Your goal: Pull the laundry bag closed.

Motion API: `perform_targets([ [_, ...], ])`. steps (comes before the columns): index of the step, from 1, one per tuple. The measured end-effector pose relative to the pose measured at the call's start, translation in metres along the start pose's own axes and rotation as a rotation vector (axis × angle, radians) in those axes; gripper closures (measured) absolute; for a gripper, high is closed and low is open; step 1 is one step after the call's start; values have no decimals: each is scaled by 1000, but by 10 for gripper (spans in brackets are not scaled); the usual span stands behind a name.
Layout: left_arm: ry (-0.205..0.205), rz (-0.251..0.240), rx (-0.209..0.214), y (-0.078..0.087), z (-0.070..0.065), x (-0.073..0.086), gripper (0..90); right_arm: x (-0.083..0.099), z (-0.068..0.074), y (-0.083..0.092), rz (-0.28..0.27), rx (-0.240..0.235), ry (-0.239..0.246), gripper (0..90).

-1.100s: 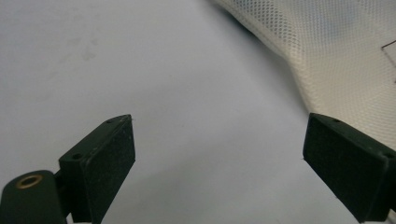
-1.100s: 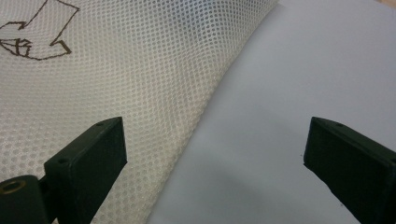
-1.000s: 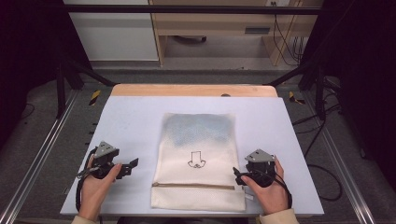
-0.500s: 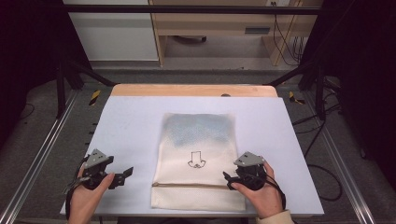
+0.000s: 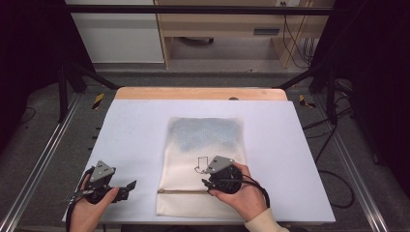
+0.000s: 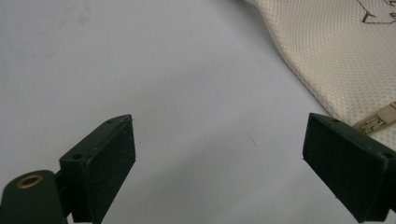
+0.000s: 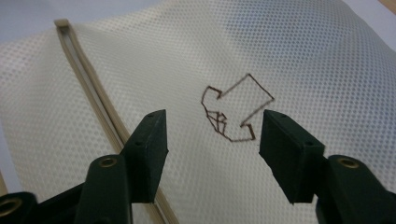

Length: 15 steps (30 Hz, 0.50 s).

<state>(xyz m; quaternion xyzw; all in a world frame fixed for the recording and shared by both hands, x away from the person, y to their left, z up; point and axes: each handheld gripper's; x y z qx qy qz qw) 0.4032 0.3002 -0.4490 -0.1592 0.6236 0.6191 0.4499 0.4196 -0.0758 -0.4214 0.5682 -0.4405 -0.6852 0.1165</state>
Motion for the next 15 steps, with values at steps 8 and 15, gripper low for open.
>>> perform_targets([
  [8, 27, -16, -12, 0, 7, 1, 103, -33, 6, -18, 5, -24, 68, 459],
  [15, 45, -20, -25, -3, 15, 0, 126, -54, 22, -35, 16, -82, 117, 558],
])
Point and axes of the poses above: each handheld gripper's, and its own axes: y roughly backward along the jaws, x roughly out of its underside, z roughly to its left, and after that the axes turned 12 degrees about -x, right-handed
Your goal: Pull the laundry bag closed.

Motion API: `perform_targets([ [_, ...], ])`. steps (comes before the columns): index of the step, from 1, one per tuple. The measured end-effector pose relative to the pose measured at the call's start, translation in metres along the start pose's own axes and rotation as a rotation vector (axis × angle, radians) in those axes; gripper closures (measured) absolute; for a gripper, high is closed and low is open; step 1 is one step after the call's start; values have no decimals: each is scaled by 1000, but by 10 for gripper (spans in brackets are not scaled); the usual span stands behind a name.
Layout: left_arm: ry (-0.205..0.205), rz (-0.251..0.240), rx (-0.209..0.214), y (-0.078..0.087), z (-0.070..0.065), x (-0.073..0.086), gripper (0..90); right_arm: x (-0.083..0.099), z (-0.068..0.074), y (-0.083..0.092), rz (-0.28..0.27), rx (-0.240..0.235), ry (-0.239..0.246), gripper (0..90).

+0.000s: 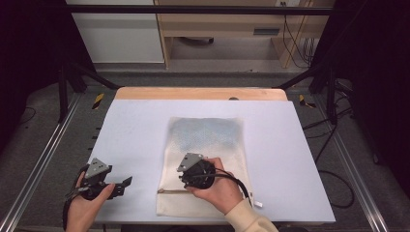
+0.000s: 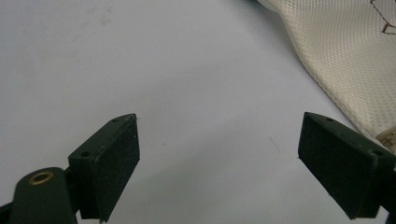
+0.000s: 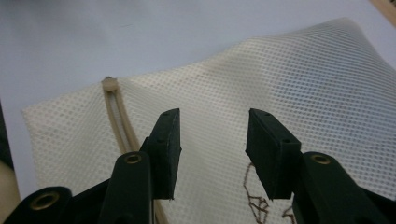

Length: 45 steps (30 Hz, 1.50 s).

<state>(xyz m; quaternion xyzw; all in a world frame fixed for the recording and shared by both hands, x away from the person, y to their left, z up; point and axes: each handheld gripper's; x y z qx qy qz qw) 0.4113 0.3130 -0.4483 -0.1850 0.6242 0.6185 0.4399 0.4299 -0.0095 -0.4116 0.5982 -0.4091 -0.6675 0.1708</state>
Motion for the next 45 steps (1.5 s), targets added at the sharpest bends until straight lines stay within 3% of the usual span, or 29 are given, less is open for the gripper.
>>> perform_targets([
  [4, 12, 11, -18, -2, 6, 1, 126, -10, 8, -12, 38, -42, 24, 606],
  [9, 37, 1, -26, -2, 12, 1, 140, -18, 14, -24, 45, -94, 43, 658],
  [12, 36, -2, -26, -1, 11, 1, 140, -23, 16, -28, 51, -100, 58, 695],
  [27, 30, 2, -7, -5, 9, -2, 139, -34, 19, -35, 60, -210, 33, 840],
  [45, 44, 2, 27, -4, 9, -1, 137, -37, 24, -67, 128, -316, 30, 747],
])
Point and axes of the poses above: each handheld gripper's, and its own axes: y roughly backward along the jaws, x roughly out of its underside, z roughly to its left, and after that the axes turned 12 degrees about -x, right-handed
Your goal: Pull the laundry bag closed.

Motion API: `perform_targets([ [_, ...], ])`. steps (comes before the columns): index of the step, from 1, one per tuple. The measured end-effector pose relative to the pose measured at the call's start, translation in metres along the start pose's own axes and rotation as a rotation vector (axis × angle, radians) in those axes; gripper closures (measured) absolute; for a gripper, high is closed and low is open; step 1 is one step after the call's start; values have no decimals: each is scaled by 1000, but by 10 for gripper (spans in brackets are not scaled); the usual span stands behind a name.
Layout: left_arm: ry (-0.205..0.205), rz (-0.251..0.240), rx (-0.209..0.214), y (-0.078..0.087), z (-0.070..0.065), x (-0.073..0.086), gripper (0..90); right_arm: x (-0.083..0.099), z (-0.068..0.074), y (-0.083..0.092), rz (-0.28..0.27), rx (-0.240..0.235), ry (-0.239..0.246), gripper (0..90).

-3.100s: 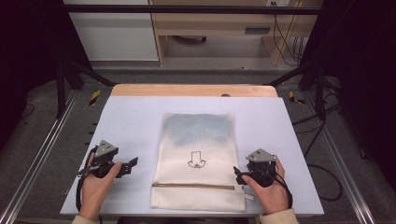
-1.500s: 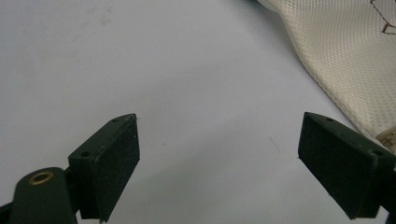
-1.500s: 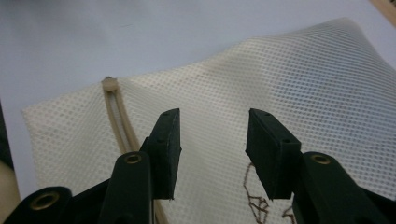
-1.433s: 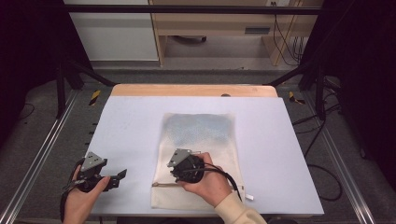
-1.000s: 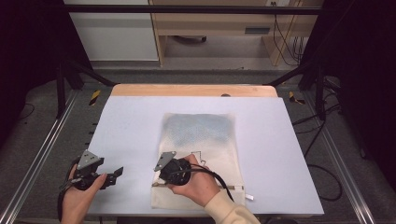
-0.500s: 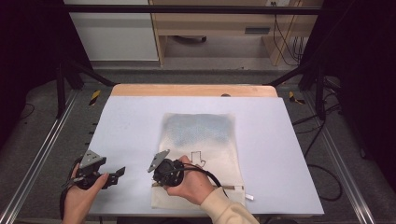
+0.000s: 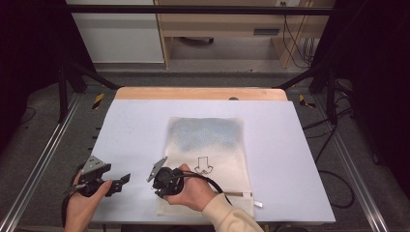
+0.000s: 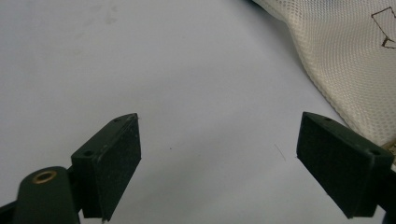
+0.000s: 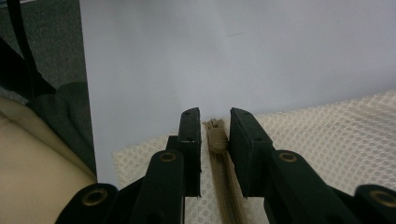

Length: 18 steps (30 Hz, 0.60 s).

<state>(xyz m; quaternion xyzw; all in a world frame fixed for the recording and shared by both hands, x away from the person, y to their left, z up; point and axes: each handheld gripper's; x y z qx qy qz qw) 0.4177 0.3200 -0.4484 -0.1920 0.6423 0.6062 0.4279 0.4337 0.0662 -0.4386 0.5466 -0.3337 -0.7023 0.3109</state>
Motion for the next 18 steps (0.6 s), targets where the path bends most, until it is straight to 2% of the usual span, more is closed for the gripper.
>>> perform_targets([
  [4, 6, -9, 15, 2, -1, -1, 139, 1, -5, -6, 16, -15, -17, 758],
  [7, 10, -9, 26, 3, -1, -1, 139, 2, -5, -7, 38, -17, -19, 817],
  [12, 11, -12, 45, 6, -3, 0, 139, 2, -4, -2, 13, -34, -23, 819],
  [18, -3, -15, 91, 14, -14, 1, 129, 2, -2, 13, -7, -49, -13, 819],
])
Point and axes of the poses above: each handheld gripper's, and its own axes: y roughly backward along the jaws, x roughly out of its underside, z roughly to its left, and after that the axes turned 12 degrees about -x, right-handed
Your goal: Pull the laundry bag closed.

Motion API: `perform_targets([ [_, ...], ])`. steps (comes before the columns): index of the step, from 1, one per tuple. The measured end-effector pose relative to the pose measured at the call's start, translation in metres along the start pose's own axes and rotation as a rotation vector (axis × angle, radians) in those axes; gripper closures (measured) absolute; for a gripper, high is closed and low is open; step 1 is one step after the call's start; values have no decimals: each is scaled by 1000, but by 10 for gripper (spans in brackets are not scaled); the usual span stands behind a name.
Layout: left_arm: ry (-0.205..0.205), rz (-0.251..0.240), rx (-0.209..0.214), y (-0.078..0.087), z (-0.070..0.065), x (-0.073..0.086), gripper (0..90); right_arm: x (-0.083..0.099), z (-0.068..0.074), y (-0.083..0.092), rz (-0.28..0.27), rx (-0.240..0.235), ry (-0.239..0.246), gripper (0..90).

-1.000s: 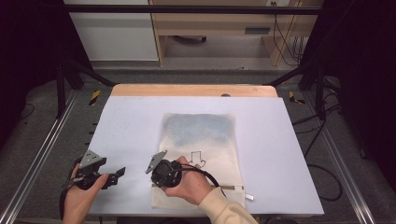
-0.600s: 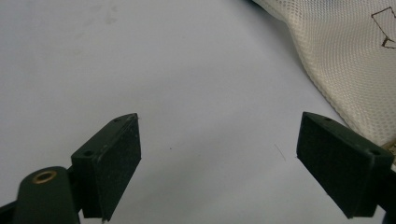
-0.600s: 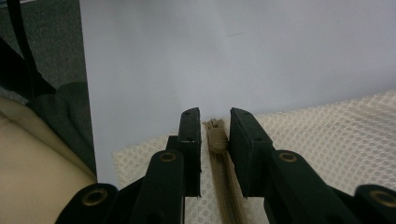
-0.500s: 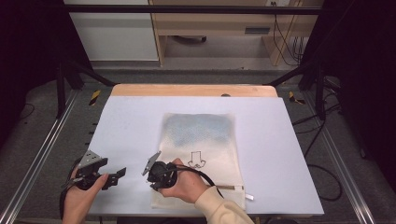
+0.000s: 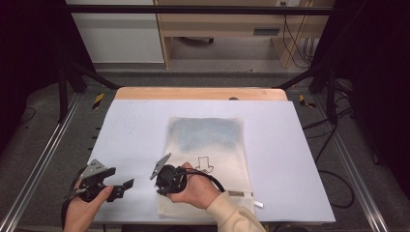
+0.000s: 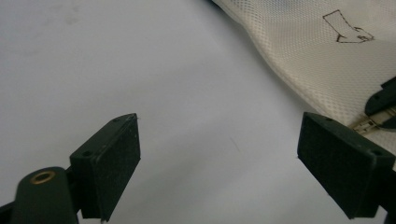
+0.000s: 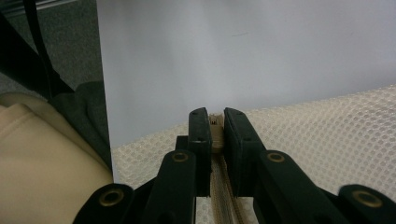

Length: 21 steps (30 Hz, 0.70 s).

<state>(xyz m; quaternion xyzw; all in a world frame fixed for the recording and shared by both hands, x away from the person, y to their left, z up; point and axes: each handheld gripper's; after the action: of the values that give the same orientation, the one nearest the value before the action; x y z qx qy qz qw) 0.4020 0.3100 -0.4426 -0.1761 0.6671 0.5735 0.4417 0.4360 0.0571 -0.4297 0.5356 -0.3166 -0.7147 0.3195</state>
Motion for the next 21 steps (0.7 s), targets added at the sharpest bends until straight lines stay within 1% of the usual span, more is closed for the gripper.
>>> perform_targets([
  [1, 7, -9, -1, 2, -2, 1, 125, 0, 0, 1, -4, 4, -3, 819],
  [2, 0, -17, -2, 4, -4, 2, 125, 0, 0, 2, -5, 3, -5, 819],
  [3, -17, -11, 6, 5, -5, 1, 123, 0, -1, 4, -10, 2, -7, 819],
  [5, -23, 5, 25, 7, -9, 0, 115, 0, -2, 5, -17, -4, -15, 819],
  [6, -40, 11, 35, 7, -11, 0, 111, 0, -3, 6, -17, -10, -15, 819],
  [7, -47, 18, 41, 7, -13, 0, 106, -1, -3, 7, -28, -9, -19, 819],
  [9, -55, 31, 56, 6, -18, 0, 102, -2, -3, 9, -26, -5, -15, 819],
  [10, -69, 49, 73, 5, -22, -1, 94, -2, -3, 9, -28, -6, -10, 818],
  [11, -79, 57, 87, 4, -25, -1, 78, -2, -3, 9, -30, -8, -10, 818],
  [13, -84, 55, 104, 4, -31, -1, 74, -2, -5, 9, -27, -8, -6, 818],
  [14, -84, 55, 104, 4, -31, -1, 73, -2, -5, 9, -27, -9, -10, 819],
  [15, -103, 56, 124, 3, -39, -2, 70, -2, -6, 9, -28, -5, -14, 818],
  [17, -127, 64, 126, 2, -45, -2, 62, -2, -6, 8, -32, -11, -2, 818],
  [18, -127, 64, 126, 2, -45, -2, 62, -2, -6, 8, -32, -8, -7, 818],
  [19, -127, 59, 137, 1, -48, -2, 62, -2, -6, 8, -34, -6, -6, 818],
  [21, -127, 57, 150, -1, -51, -2, 60, -2, -6, 8, -40, -5, -1, 819],
])
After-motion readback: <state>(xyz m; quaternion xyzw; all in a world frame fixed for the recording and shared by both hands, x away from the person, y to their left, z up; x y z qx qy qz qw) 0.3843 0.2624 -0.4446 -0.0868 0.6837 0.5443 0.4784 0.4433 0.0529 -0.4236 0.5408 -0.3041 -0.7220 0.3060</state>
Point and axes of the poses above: each handheld gripper's, and its own axes: y roughly backward along the jaws, x roughly out of its underside, z roughly to its left, and after that the axes turned 12 degrees about -x, right-handed
